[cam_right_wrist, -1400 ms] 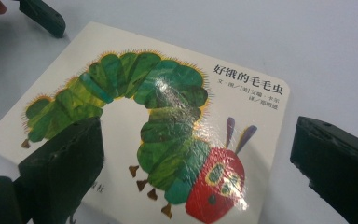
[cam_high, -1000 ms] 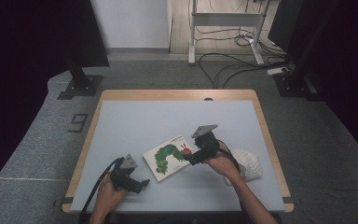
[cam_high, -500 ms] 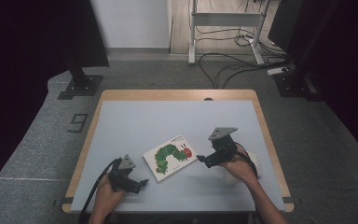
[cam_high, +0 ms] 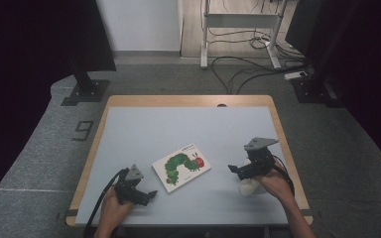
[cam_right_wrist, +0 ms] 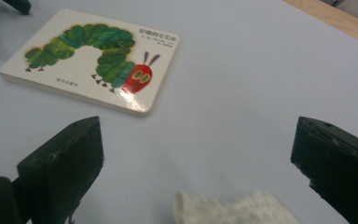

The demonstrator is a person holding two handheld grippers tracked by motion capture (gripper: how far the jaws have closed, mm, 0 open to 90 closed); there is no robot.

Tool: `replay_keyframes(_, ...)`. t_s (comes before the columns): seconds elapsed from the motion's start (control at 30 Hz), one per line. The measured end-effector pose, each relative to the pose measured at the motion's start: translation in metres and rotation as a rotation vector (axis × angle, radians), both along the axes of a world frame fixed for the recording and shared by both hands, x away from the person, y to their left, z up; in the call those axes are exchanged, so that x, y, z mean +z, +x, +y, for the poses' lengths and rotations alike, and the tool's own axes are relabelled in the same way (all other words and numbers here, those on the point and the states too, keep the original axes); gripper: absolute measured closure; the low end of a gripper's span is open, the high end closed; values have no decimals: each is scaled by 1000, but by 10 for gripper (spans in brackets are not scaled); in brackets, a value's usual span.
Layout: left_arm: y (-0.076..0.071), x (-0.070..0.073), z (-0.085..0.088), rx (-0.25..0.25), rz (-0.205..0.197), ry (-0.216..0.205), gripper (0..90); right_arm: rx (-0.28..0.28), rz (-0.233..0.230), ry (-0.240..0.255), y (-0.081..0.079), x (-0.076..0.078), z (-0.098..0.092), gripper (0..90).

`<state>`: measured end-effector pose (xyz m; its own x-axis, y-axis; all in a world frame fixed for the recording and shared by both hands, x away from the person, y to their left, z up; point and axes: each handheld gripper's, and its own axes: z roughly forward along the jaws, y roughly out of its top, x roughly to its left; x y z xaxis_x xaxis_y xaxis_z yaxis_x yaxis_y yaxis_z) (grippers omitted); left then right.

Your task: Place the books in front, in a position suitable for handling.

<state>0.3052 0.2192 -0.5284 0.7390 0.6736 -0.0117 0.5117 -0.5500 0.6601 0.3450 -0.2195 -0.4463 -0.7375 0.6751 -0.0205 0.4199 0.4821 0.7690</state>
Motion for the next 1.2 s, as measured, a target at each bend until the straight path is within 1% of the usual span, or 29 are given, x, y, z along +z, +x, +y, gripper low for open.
replay_keyframes(0.13, 0, 0, 0, 0, 0, -1, 0, -42, 0, -17, -6, -2, -16, 36)
replay_keyframes(0.23, 0, 0, 0, 0, 0, -1, 0, -74, -1, -37, -10, -5, -27, 22)
replay_keyframes(0.37, 0, 0, 0, 0, 0, -1, 0, -119, 9, -37, -13, -13, -41, 10)
replay_keyframes(0.47, 0, 0, 0, 1, 0, -1, 0, -133, 12, -37, -16, -18, -48, 0)
replay_keyframes(0.53, 0, 0, 0, 0, 0, -1, 0, -137, 20, -45, -16, -22, -51, 0)
replay_keyframes(0.7, 0, 0, 0, 0, -1, -1, 0, -143, 50, -63, -16, -41, -54, 1)
replay_keyframes(0.8, 0, 0, 0, 0, -1, -1, 0, -150, 68, -77, -15, -52, -56, 33)
replay_keyframes(0.9, 0, 0, 0, 0, -1, -1, 0, -155, 84, -78, -13, -62, -60, 98)
replay_keyframes(0.93, 0, 0, 0, 1, -1, -1, 0, -158, 80, -83, -13, -64, -61, 129)
replay_keyframes(0.97, 0, 0, 0, 1, -1, -1, 0, -159, 79, -87, -13, -66, -62, 135)
replay_keyframes(1.03, 0, 0, 0, 0, 0, -1, 0, -161, 77, -74, -13, -70, -63, 159)
replay_keyframes(1.1, 0, 0, 0, 1, 0, -1, 0, -163, 74, -72, -13, -74, -63, 198)
replay_keyframes(1.2, 0, 0, 0, 1, -1, 0, 0, -178, 64, -63, -13, -77, -65, 298)
